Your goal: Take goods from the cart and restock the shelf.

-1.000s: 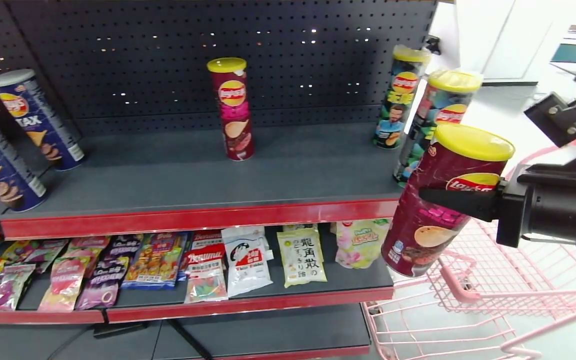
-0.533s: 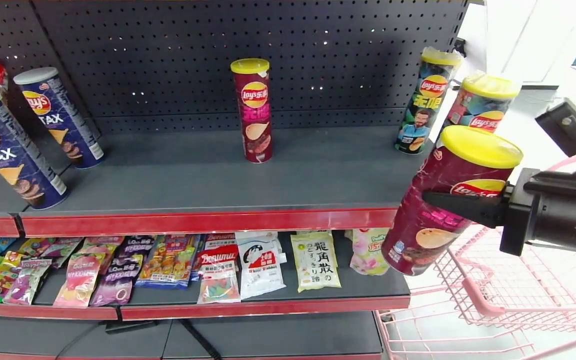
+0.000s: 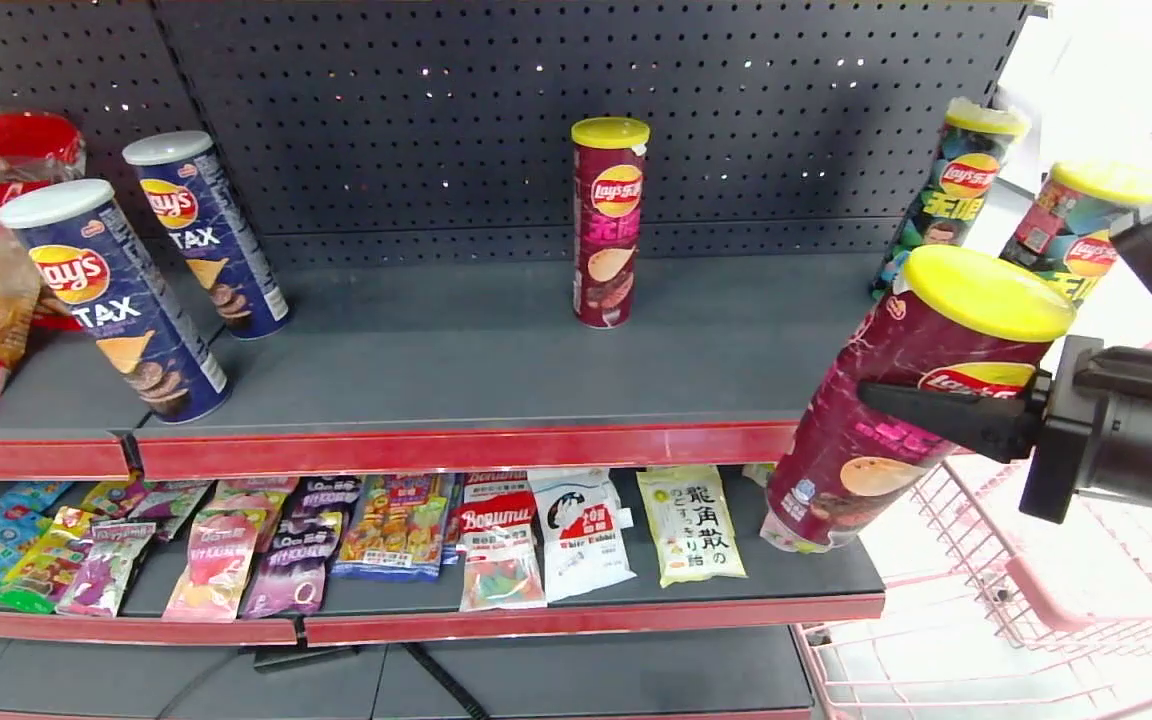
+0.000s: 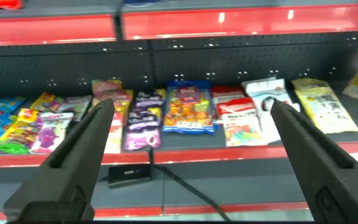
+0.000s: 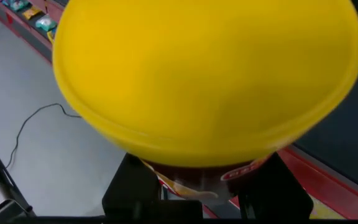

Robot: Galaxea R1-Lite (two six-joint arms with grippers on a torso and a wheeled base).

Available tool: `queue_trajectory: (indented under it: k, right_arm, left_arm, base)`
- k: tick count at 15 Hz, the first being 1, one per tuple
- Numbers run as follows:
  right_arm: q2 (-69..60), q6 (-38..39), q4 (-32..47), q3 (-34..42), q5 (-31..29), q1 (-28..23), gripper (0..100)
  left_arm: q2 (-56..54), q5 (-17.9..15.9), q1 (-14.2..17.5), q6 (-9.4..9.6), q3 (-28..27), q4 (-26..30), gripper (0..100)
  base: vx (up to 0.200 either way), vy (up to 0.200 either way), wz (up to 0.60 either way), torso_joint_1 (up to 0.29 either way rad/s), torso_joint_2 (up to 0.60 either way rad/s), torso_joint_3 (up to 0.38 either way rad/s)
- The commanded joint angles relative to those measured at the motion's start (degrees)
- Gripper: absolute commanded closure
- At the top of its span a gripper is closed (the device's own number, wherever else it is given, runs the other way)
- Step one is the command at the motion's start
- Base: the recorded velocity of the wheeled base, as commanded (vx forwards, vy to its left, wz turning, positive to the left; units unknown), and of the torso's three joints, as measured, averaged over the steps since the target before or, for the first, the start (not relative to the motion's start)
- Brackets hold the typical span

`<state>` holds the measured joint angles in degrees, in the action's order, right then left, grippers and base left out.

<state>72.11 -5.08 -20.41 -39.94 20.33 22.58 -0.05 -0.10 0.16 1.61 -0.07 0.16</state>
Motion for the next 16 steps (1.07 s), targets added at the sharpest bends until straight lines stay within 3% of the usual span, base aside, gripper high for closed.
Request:
queue_trajectory:
  k: [1, 5, 10, 16]
  right_arm:
    - [-1.4, 0.0, 0.0, 0.7, 1.4, 0.3, 100]
    - [-5.1, 0.0, 0.1, 3.2, 3.5, 0.3, 100]
    - [-8.8, -0.3, 0.1, 5.7, 3.7, 3.2, 100]
    - [-8.9, -0.3, 0.1, 5.7, 3.7, 3.2, 100]
  left_arm:
    - [0.0, 0.0, 0.0, -0.03, 0.0, 0.0, 0]
    - [0.0, 0.0, 0.0, 0.06, 0.0, 0.0, 0]
    - [0.0, 0.0, 0.0, 0.06, 0.1, 0.0, 0]
    - [0.0, 0.0, 0.0, -0.03, 0.1, 0.0, 0]
  base:
    - [0.0, 0.0, 0.0, 0.0, 0.0, 0.0]
    - [0.0, 0.0, 0.0, 0.0, 0.0, 0.0]
    - [0.2, 0.0, 0.0, -0.001, 0.0, 0.005]
    - [0.167, 0.0, 0.0, 0.003, 0.0, 0.003]
